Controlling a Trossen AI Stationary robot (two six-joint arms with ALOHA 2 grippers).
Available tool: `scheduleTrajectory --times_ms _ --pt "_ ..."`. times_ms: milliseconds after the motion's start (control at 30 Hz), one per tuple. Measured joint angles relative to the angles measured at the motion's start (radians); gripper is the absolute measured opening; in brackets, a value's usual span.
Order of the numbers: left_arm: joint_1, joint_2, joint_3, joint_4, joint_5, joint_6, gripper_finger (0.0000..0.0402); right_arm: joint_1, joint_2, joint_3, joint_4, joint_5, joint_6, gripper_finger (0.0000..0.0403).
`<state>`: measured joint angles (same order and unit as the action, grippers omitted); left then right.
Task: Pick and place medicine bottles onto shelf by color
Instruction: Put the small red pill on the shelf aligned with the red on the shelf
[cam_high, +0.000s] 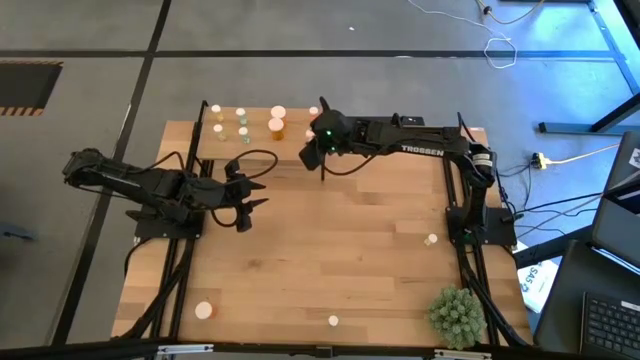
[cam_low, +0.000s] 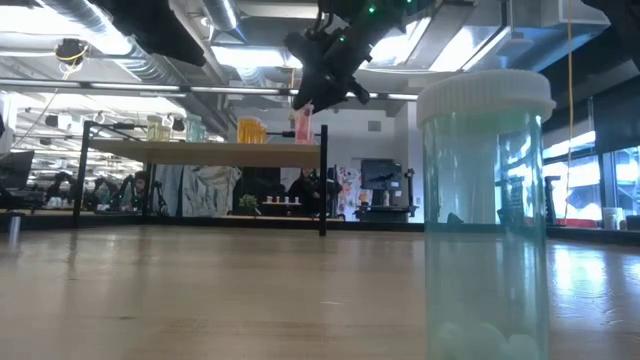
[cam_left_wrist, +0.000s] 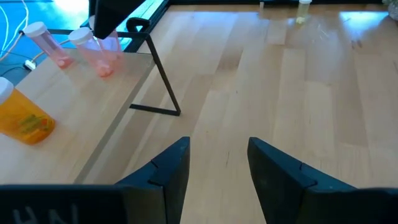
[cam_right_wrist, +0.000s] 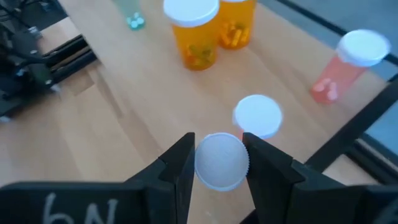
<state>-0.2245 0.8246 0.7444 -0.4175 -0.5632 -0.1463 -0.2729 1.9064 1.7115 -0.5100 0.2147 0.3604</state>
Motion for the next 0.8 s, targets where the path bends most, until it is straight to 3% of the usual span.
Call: scheduleTrajectory --times_ms 367,567,800 --pt "0.000 0.000 0.000 0.000 0.000 0.000 0.0156 -0.005 -0.001 0.000 0.022 0.054 -0.004 0.0127" --pt "0.000 0.000 0.000 -0.001 0.000 0.000 0.0156 0.000 -0.001 0.000 0.028 -0.011 0.013 0.0127" --pt "0.000 0.000 0.000 -0.001 0.000 0.000 0.0156 0.003 -0.001 0.000 0.019 -0.008 0.012 0.0127"
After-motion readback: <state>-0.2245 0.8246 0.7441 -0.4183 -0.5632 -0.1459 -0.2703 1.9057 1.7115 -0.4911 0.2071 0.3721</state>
